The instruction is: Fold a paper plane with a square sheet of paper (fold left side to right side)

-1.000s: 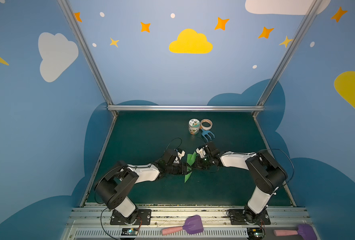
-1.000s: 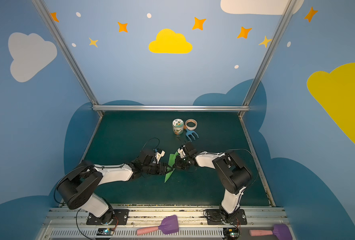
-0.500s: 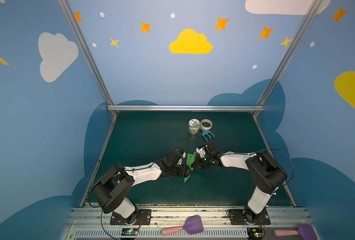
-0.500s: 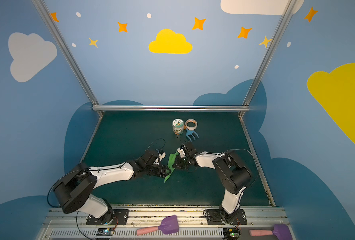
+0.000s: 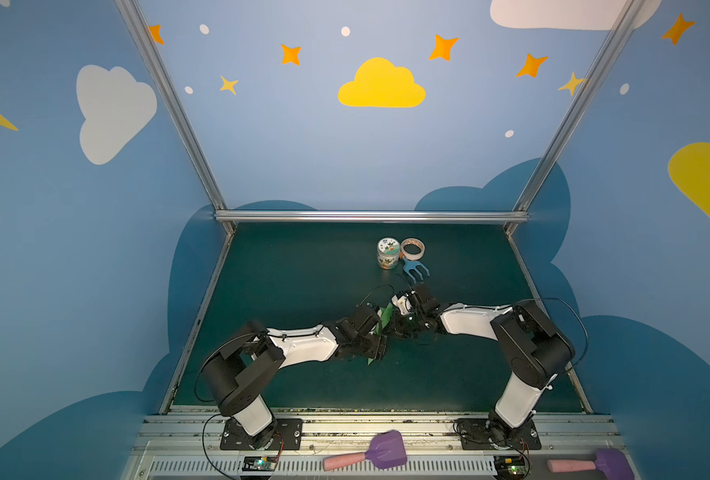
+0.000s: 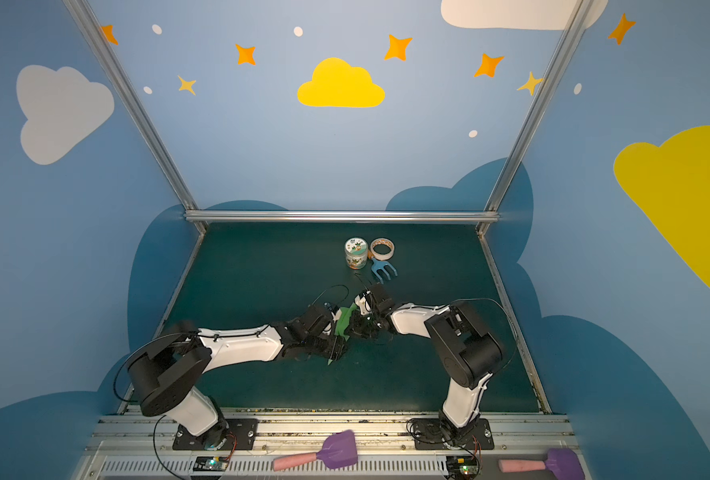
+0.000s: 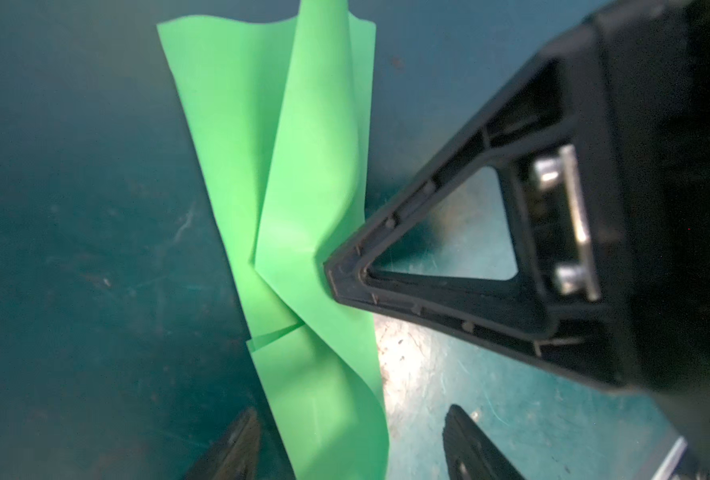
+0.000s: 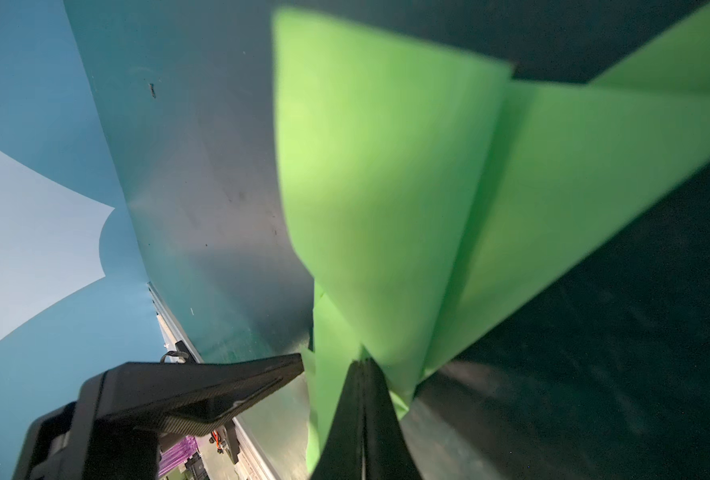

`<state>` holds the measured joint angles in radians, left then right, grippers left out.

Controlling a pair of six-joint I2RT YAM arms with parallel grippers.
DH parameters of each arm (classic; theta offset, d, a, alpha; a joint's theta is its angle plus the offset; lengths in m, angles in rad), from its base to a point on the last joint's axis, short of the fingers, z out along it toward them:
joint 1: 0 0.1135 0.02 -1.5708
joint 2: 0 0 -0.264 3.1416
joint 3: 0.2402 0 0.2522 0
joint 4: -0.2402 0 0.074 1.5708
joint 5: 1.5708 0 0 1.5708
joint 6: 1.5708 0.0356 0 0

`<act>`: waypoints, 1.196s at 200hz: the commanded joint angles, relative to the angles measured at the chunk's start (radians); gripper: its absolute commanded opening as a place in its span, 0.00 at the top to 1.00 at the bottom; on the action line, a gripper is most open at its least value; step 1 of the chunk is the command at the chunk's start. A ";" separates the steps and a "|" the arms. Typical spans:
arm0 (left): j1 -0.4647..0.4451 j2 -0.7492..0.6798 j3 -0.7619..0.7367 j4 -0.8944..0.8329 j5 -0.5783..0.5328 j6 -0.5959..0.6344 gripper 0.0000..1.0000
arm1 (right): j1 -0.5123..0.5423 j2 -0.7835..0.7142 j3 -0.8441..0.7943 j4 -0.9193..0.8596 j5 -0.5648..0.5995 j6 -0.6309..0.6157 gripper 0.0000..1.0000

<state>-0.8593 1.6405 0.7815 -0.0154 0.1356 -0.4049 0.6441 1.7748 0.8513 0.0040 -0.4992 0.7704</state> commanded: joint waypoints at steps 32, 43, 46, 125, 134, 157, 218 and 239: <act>-0.004 0.055 -0.008 -0.072 -0.092 0.029 0.39 | 0.005 0.006 -0.016 0.005 -0.009 0.007 1.00; -0.007 0.061 -0.011 -0.075 -0.101 0.029 0.41 | 0.006 0.004 -0.016 0.005 -0.012 0.009 1.00; -0.006 0.062 -0.012 -0.075 -0.104 0.030 0.42 | 0.005 0.003 -0.016 0.006 -0.012 0.008 1.00; -0.009 0.067 -0.049 -0.029 -0.084 0.022 0.62 | 0.006 -0.009 -0.017 0.010 -0.022 0.017 1.00; -0.009 0.069 -0.051 -0.023 -0.078 0.022 0.63 | 0.006 -0.013 -0.017 0.008 -0.021 0.018 1.00; -0.009 0.070 -0.056 -0.015 -0.064 0.021 0.65 | 0.006 -0.025 -0.016 0.005 -0.024 0.018 1.00; -0.007 0.060 -0.071 0.005 -0.041 0.011 0.68 | 0.006 -0.079 -0.015 -0.019 -0.025 0.013 1.00; -0.005 0.055 -0.075 0.008 -0.033 0.010 0.69 | 0.006 -0.107 -0.020 -0.032 -0.020 0.009 1.00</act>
<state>-0.8654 1.6455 0.7490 0.0170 0.0578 -0.3901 0.6445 1.7184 0.8467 -0.0006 -0.5175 0.7853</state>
